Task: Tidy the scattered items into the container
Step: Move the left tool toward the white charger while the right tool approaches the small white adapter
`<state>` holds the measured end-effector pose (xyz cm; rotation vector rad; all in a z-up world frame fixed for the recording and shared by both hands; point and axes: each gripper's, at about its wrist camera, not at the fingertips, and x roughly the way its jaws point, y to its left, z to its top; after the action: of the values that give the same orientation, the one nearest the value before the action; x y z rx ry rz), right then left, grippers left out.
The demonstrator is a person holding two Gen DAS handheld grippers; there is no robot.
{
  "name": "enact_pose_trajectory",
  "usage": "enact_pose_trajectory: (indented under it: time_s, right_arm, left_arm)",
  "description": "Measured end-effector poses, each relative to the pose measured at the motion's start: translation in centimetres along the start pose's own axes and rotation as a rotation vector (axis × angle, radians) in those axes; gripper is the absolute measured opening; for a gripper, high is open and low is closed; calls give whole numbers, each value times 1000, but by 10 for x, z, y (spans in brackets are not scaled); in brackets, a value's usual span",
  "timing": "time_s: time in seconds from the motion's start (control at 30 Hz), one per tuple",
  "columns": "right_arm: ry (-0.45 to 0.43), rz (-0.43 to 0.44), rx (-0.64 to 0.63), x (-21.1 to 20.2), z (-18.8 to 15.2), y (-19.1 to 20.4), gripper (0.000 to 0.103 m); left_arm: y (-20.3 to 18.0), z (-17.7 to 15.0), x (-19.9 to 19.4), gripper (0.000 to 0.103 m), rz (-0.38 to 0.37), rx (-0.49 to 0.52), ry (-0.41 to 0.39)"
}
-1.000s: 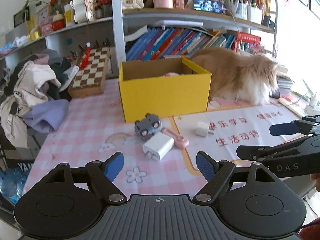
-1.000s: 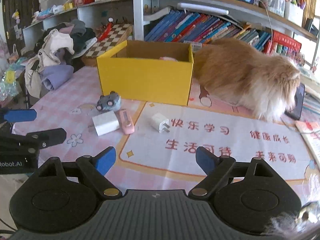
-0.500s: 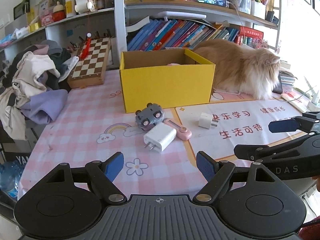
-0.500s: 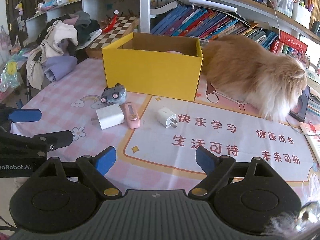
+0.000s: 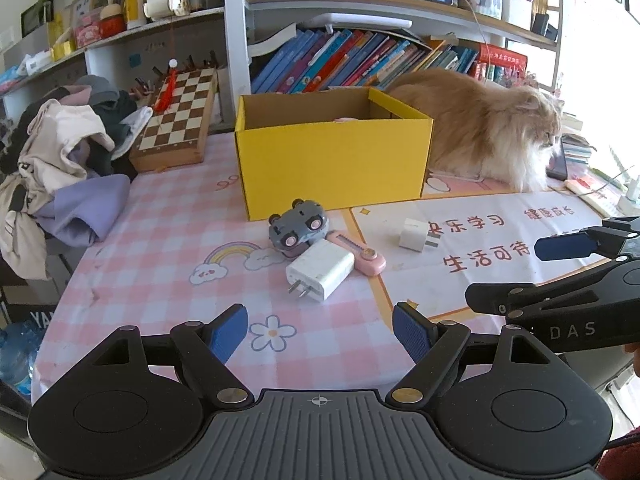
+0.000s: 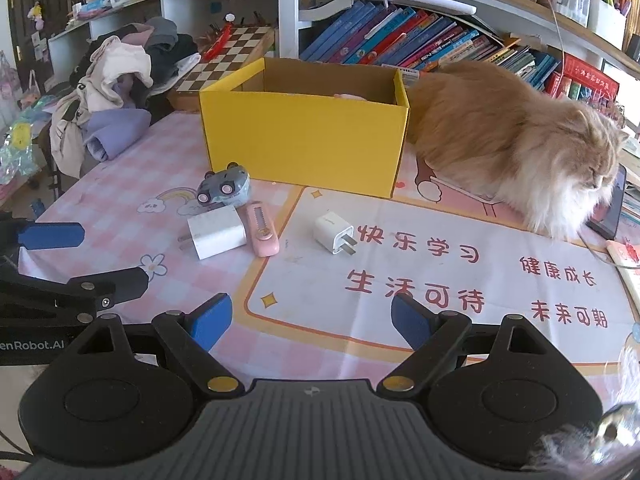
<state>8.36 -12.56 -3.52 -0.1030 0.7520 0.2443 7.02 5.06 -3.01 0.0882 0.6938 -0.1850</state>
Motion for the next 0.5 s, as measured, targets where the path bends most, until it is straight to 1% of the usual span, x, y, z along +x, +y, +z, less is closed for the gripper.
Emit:
enact_pose_trajectory:
  time_s: [0.5]
  right_arm:
    - [16,12,-22,13,7,-2,84]
  left_arm:
    - [-1,4,10,81,-10,7,9]
